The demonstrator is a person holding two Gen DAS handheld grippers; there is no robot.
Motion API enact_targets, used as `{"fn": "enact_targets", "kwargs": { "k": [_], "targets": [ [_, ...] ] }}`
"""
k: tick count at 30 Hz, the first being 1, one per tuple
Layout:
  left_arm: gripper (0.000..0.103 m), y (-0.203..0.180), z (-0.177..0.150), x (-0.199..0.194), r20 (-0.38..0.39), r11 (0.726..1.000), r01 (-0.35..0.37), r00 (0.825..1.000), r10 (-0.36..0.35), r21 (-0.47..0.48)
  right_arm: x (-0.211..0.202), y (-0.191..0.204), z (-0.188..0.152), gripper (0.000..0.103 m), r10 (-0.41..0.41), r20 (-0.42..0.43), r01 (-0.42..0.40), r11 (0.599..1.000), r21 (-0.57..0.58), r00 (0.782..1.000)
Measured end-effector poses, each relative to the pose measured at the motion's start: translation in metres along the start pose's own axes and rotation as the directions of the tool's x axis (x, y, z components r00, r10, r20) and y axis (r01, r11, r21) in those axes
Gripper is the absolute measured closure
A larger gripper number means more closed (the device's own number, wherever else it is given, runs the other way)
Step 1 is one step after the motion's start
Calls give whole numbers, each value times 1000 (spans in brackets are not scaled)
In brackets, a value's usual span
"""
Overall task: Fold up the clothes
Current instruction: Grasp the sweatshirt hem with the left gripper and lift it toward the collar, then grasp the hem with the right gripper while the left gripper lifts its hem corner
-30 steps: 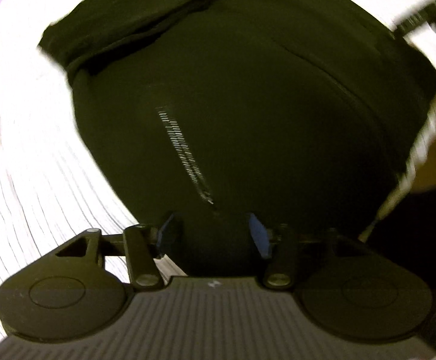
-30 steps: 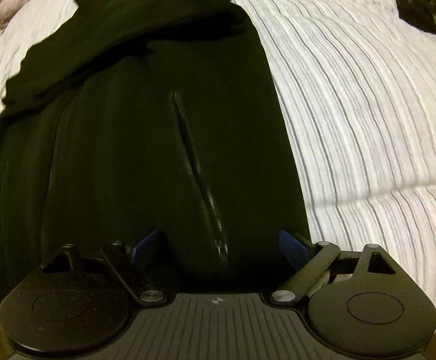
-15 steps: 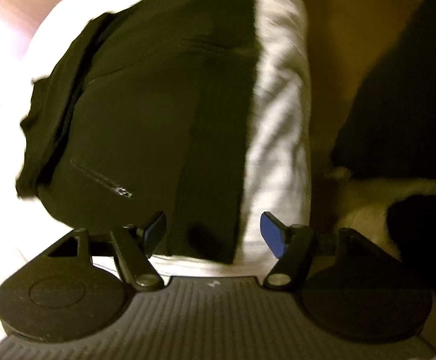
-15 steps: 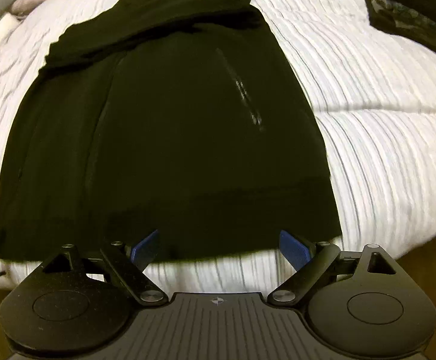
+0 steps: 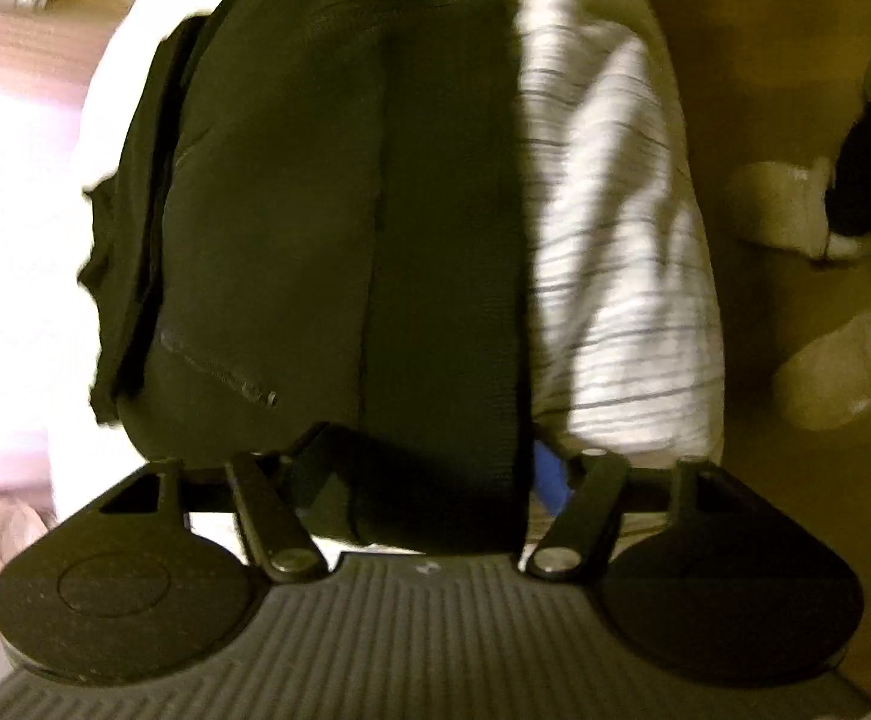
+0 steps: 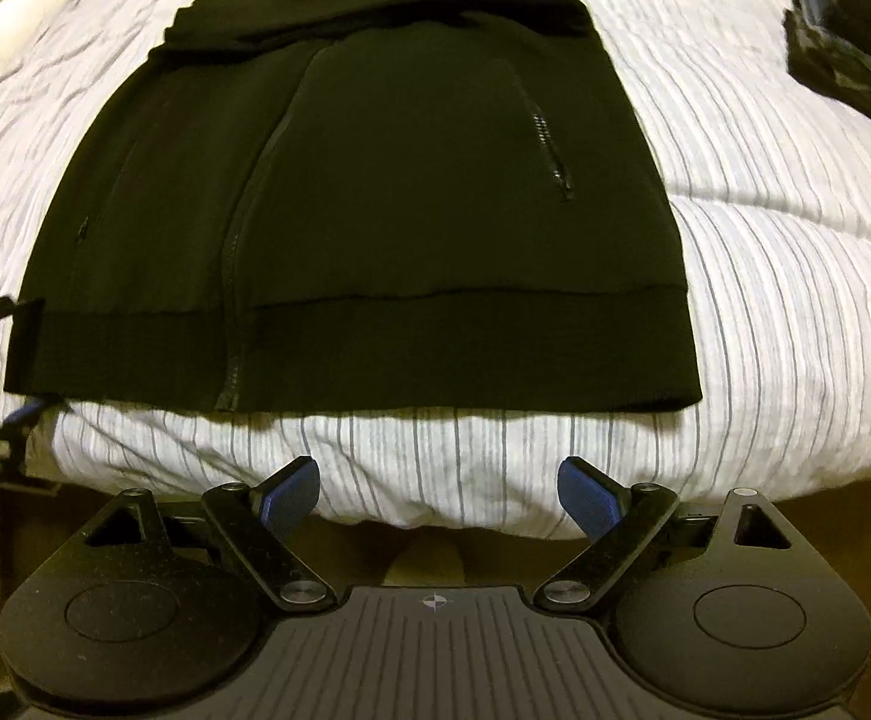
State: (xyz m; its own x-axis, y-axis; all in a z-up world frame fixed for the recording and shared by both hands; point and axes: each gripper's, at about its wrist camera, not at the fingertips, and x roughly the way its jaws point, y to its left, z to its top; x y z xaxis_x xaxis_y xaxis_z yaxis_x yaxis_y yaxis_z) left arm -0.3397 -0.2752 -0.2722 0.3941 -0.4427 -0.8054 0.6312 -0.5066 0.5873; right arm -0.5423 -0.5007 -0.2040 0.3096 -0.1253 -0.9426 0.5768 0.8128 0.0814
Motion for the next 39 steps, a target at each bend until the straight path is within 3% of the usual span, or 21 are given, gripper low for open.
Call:
{"fn": "enact_targets", "kwargs": {
  "k": [2,3,6,11,15,20,21,23,25,26,28,30,34,39],
  "targets": [
    [88,21,-2,-10,-4,996,-20,1000,20,-87,4,4,8,13,-11,20,12,999,-49,1000],
    [93,32,-3,-16,-1,991,-30,1000,30,-129,1,9,8,13,-23,39,27,995,-101,999],
    [94,66,-1,-32,22,967,1,1000,4,-254,-1,22,1,13,-54,105,86,943,-323,993],
    [95,115,6,-43,72,893,90,995,-64,-441,9,60,-23,13,-28,212,158,761,-629,977],
    [95,132,10,-48,84,861,124,992,-94,-493,32,87,-35,14,3,344,260,648,-716,939],
    [95,132,4,-52,74,864,141,990,-120,-483,67,83,-36,14,-50,461,413,537,-736,886],
    [95,131,3,-52,71,866,142,990,-123,-480,71,74,-35,15,-71,468,432,524,-734,881],
    [95,131,2,-51,68,866,143,990,-126,-479,77,50,-32,31,-124,473,465,512,-722,872],
    [95,130,4,-50,65,868,140,990,-124,-477,82,25,-29,54,-176,478,497,498,-711,861],
    [95,129,5,-50,63,870,138,990,-123,-473,84,13,-27,61,-200,473,505,493,-708,858],
    [95,127,6,-52,62,879,135,991,-120,-457,83,-9,-22,88,-221,447,496,479,-724,867],
    [95,124,7,-54,60,888,133,991,-118,-440,77,-23,-15,95,-206,421,466,467,-751,884],
    [97,124,-3,-73,71,893,152,988,-134,-423,41,-33,12,98,-165,346,379,529,-759,924],
    [98,124,-21,-115,98,891,146,989,-115,-430,-15,-21,24,99,-136,319,343,503,-793,938]
  ]
}}
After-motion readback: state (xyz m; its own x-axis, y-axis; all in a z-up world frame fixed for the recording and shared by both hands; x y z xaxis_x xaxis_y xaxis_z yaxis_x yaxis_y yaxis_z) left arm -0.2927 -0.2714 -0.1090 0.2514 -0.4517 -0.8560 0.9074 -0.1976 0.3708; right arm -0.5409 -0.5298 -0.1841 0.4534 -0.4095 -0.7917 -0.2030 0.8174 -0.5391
